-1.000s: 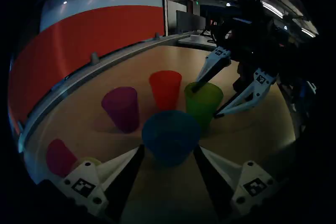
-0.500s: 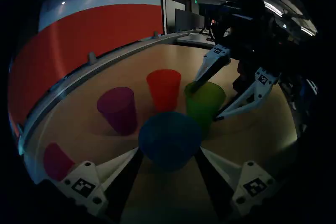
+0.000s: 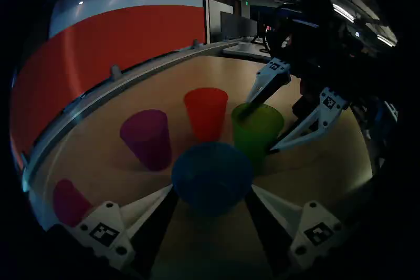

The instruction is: Pour water

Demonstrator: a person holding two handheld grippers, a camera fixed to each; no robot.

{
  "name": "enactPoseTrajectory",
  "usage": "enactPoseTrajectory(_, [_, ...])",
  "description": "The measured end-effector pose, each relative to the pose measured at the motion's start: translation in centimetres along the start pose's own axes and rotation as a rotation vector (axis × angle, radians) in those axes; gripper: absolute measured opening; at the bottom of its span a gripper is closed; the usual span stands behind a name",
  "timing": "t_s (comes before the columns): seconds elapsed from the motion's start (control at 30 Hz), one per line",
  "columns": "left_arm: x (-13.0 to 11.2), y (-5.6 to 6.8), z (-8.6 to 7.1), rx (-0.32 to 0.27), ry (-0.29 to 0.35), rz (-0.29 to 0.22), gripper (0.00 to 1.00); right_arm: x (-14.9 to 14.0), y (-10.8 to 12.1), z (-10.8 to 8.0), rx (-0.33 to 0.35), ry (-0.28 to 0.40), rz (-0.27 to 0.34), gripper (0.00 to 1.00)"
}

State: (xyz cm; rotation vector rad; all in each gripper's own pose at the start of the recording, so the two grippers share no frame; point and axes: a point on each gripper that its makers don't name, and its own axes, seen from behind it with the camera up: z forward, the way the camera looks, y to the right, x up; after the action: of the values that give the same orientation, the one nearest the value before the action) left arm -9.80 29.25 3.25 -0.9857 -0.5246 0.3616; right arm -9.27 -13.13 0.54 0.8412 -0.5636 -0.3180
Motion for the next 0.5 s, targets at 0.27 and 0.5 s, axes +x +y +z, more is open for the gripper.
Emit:
enactPoseTrajectory(0.27, [0.07,0.02,-0.17,-0.003,0.010,-0.010,0.83,0.20,-0.17,-0.22,0.006,0.005,0.005,0.89])
enactPoseTrajectory(0.5, [0.10,0.29,-0.55,-0.006,0.015,-0.014,0.82,0.92,-0.34,-0.74,0.009,0.022,0.017,0.89])
